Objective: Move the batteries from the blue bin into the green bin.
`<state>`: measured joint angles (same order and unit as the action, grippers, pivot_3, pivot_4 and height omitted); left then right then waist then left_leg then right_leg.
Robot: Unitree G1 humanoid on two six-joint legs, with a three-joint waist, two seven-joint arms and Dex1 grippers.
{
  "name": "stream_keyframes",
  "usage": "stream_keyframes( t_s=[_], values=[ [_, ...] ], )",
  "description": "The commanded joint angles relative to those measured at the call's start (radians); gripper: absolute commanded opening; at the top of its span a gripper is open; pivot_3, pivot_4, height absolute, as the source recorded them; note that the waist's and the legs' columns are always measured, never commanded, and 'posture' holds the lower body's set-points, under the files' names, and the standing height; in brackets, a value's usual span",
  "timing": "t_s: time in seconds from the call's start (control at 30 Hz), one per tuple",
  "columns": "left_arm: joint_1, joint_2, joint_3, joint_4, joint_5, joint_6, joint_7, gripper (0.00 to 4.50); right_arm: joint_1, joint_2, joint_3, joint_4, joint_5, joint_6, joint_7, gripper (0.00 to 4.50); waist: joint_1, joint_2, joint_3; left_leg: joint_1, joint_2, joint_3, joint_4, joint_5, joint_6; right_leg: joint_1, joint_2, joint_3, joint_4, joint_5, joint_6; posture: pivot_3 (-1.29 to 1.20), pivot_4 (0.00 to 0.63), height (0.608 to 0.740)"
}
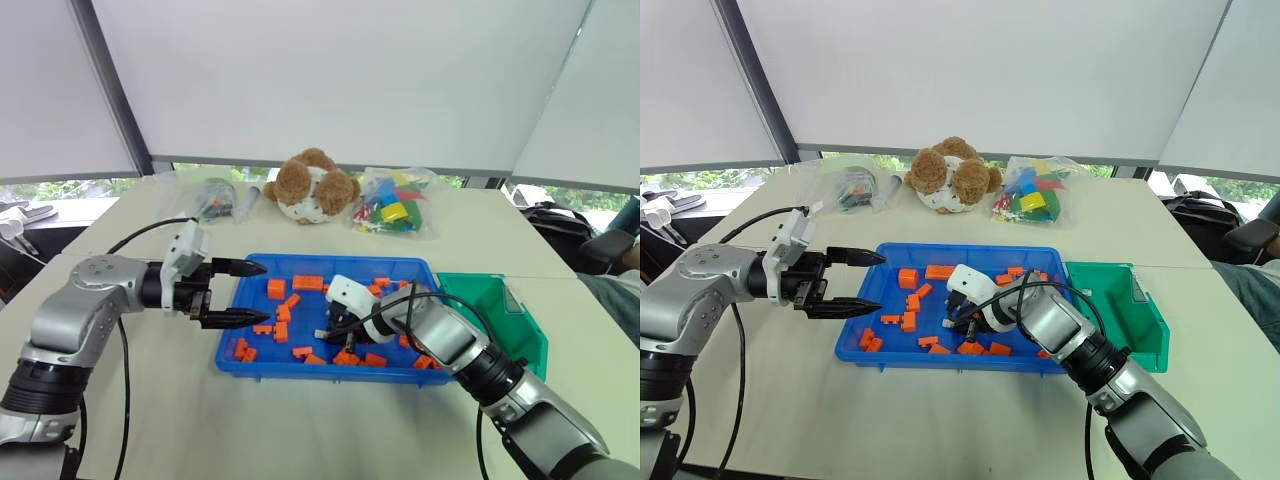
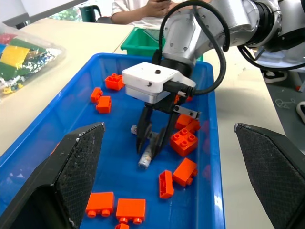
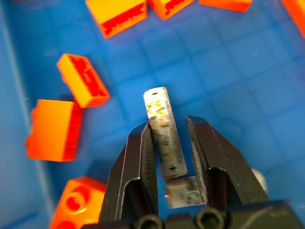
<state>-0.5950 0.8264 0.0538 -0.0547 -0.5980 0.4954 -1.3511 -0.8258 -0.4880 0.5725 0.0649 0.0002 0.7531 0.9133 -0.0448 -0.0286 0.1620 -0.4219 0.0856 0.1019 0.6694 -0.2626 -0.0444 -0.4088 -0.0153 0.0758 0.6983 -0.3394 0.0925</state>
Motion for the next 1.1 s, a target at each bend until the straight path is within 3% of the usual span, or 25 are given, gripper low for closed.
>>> stream_keyframes(
  t_s=[0.03,0.13,0.37,0.43,0.53,0.67,0.97,1.1],
  values=[
    [-0.005,0.01,0.023,-0.024,-0.005,-0.01,0.002,4.5,-0.005,0.014,0.012,0.017,-0.029,-0.014,0.007,0.9,0.0,0.0,0.0,0.0,0.0,0.0,0.0,0.0,0.0,0.0,0.0,0.0,0.0,0.0,0.0,0.0,0.15,0.74],
    [-0.002,0.011,0.024,-0.027,-0.006,-0.011,0.004,4.5,-0.006,0.015,-0.018,-0.012,-0.018,0.004,0.018,0.03,0.0,0.0,0.0,0.0,0.0,0.0,0.0,0.0,0.0,0.0,0.0,0.0,0.0,0.0,0.0,0.0,0.15,0.74],
    [0.0,0.005,0.023,-0.03,-0.007,-0.015,0.009,4.5,-0.022,-0.024,-0.206,-0.197,0.069,0.18,-0.004,0.02,0.003,0.0,0.0,0.0,0.0,0.0,0.0,0.0,0.0,0.0,0.0,0.0,0.0,0.0,0.0,0.0,0.15,0.74],
    [0.0,0.003,0.021,-0.03,-0.007,-0.017,0.009,4.5,-0.035,-0.049,-0.315,-0.247,0.094,0.25,-0.036,0.02,0.003,0.0,0.0,0.0,0.0,0.0,0.0,0.0,0.0,0.0,0.0,0.0,0.0,0.0,0.0,0.0,0.15,0.74],
    [-0.004,-0.004,0.015,-0.025,-0.004,-0.022,0.007,4.5,-0.012,-0.198,-0.46,-0.237,0.058,0.256,-0.09,0.02,0.009,0.0,0.0,0.0,0.0,0.0,0.0,0.0,0.0,0.0,0.0,0.0,0.0,0.0,0.0,0.0,0.15,0.74],
    [-0.015,-0.017,0.005,-0.011,0.002,-0.031,0.003,4.5,0.115,-0.368,-0.581,-0.172,0.036,0.226,-0.137,0.02,0.032,0.0,0.0,-0.001,-0.001,0.0,0.0,0.0,0.001,0.001,-0.001,0.0,-0.003,0.0,0.0,0.0,0.15,0.74],
    [-0.047,-0.046,-0.023,0.031,0.022,-0.06,-0.017,4.5,0.353,-0.473,-0.738,-0.105,0.094,0.195,-0.14,0.02,0.022,0.001,0.0,0.0,0.0,0.001,-0.002,0.0,0.001,0.0,0.001,0.003,-0.003,0.0,0.0,0.0,0.15,0.74],
    [-0.058,-0.051,-0.031,0.045,0.028,-0.069,-0.025,4.5,0.397,-0.477,-0.759,-0.131,0.122,0.192,-0.137,1.96,0.025,0.001,0.0,0.0,0.0,0.001,-0.002,0.0,0.001,0.0,0.001,0.004,-0.003,0.0,0.0,0.0,0.15,0.74]
  ],
)
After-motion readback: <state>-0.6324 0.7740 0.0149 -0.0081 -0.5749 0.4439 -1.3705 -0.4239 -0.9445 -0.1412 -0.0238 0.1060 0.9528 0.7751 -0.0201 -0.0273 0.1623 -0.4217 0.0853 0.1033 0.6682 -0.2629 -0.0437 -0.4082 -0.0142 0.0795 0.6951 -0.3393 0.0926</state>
